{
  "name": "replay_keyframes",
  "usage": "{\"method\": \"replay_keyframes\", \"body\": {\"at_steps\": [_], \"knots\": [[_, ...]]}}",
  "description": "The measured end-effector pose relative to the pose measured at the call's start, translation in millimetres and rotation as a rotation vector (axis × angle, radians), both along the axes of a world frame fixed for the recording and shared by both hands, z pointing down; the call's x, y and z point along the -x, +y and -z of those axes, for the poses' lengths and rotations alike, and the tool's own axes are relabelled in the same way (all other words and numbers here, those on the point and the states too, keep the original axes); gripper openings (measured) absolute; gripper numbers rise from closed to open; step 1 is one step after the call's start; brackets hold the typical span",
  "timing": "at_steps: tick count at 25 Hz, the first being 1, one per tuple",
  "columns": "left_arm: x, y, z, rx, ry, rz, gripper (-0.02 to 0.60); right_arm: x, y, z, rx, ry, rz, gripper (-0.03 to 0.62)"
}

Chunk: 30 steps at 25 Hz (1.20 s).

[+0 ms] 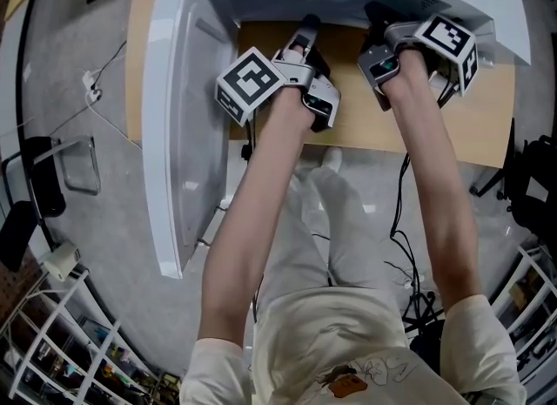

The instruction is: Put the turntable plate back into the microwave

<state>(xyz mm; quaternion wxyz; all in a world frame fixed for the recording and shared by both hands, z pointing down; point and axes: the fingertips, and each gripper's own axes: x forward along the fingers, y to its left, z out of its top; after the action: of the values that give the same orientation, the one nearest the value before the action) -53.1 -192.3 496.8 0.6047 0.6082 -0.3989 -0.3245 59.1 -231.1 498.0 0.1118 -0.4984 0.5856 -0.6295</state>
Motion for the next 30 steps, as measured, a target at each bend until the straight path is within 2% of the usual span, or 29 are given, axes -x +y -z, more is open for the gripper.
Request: {"method": "replay_keyframes", "body": {"at_steps": [2, 4, 6, 9, 14, 17, 22, 26, 30], "knots": [[-2.4, -0.6, -2.8, 0.014, -0.002, 0.008, 0.049, 1.4, 10.0, 3.8, 0.001, 0.006, 0.01, 0.023], [-0.5, -0.2, -8.6, 0.034, -0.022, 0.013, 0.012, 11.2, 19.5, 6.0, -0.003, -0.006, 0.039, 0.046], [0.9, 0.0, -11.4, 0.039, -0.048, 0.004, 0.006, 23.6, 24.4, 4.0, 0.008, -0.022, 0.071, 0.069], [-8.8, -2.7, -11.7, 0.037, -0.067, -0.038, 0.006, 33.3, 29.1, -0.8, 0.037, -0.037, 0.095, 0.071], [-41.7, -4.0, -6.3, 0.003, -0.038, -0.121, -0.009, 32.9, 35.2, -7.1, 0.057, -0.082, 0.097, 0.071], [-33.9, -2.0, -3.8, 0.008, -0.02, -0.099, -0.011, 39.5, 32.1, -6.8, 0.05, -0.115, 0.119, 0.095], [0.6, 4.2, -7.9, 0.027, -0.045, -0.014, 0.003, 51.6, 27.0, -6.8, 0.06, -0.21, 0.097, 0.124], [11.0, -1.6, -5.6, 0.019, -0.039, 0.019, 0.034, 50.8, 20.9, -9.3, 0.085, -0.207, 0.08, 0.044], [8.1, -7.9, -3.3, 0.016, -0.047, 0.016, 0.037, 23.6, 14.6, -4.1, 0.05, -0.138, -0.01, 0.035]]}}
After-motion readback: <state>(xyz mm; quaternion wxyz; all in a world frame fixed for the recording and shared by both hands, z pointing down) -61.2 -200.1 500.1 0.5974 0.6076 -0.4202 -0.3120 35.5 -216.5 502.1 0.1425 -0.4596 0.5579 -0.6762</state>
